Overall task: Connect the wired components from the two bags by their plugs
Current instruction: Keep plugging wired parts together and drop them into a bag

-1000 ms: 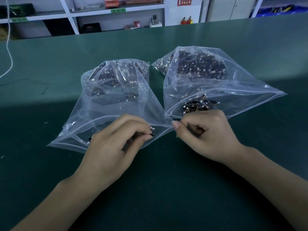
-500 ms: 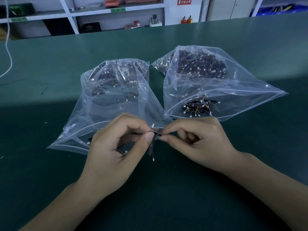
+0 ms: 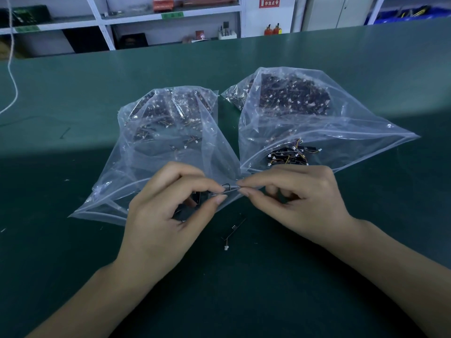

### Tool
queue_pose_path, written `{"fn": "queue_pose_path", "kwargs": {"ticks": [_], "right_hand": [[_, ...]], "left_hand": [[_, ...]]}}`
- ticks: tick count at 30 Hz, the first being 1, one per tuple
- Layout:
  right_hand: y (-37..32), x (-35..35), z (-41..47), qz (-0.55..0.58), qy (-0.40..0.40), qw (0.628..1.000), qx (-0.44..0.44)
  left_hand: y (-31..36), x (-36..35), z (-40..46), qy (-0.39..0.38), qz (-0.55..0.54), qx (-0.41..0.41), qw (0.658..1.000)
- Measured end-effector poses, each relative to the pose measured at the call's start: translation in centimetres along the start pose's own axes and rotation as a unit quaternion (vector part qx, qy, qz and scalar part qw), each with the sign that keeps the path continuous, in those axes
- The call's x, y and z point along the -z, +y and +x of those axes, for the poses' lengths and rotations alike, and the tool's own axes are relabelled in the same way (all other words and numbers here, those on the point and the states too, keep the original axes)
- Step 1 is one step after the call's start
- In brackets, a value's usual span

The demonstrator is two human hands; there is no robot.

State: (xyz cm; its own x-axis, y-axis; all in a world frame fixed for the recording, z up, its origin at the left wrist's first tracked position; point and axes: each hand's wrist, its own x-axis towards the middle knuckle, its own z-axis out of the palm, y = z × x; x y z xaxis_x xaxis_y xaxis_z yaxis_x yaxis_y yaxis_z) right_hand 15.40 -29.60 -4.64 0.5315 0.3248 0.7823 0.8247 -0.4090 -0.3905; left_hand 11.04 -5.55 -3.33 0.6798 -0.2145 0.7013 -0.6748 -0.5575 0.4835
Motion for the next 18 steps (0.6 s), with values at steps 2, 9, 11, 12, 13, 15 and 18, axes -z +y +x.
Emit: {"fn": "queue_pose_path", "kwargs": {"ticks": [2, 9, 11, 12, 13, 15, 18], "right_hand": [[0.01, 0.01, 0.03, -0.002, 0.007, 1.000, 0.005], [-0.20, 0.00, -0.04, 0.002, -0.021, 1.000, -0.005], [-0.21, 0.03, -0.06, 0.002, -0.022, 1.000, -0.009], [-0.21, 0.03, -0.06, 0.002, -0.023, 1.000, -0.011], [-0.23, 0.04, -0.07, 0.003, -0.025, 1.000, -0.012], [-0.31, 0.04, -0.06, 0.004, -0.032, 0.999, -0.013], [-0.35, 0.01, -0.04, 0.006, -0.041, 0.999, -0.018]], "left_hand": [[-0.06, -0.06, -0.02, -0.003, 0.001, 0.008, 1.000], [-0.13, -0.01, -0.03, -0.011, 0.000, 0.011, 1.000], [-0.09, -0.04, -0.07, -0.008, -0.002, 0.013, 1.000], [-0.08, -0.03, -0.08, -0.008, -0.003, 0.013, 1.000], [-0.09, 0.00, -0.09, -0.009, -0.003, 0.012, 1.000], [-0.16, 0.06, -0.09, -0.017, -0.003, 0.008, 1.000], [-0.12, 0.03, -0.05, -0.021, 0.000, 0.006, 1.000]]}}
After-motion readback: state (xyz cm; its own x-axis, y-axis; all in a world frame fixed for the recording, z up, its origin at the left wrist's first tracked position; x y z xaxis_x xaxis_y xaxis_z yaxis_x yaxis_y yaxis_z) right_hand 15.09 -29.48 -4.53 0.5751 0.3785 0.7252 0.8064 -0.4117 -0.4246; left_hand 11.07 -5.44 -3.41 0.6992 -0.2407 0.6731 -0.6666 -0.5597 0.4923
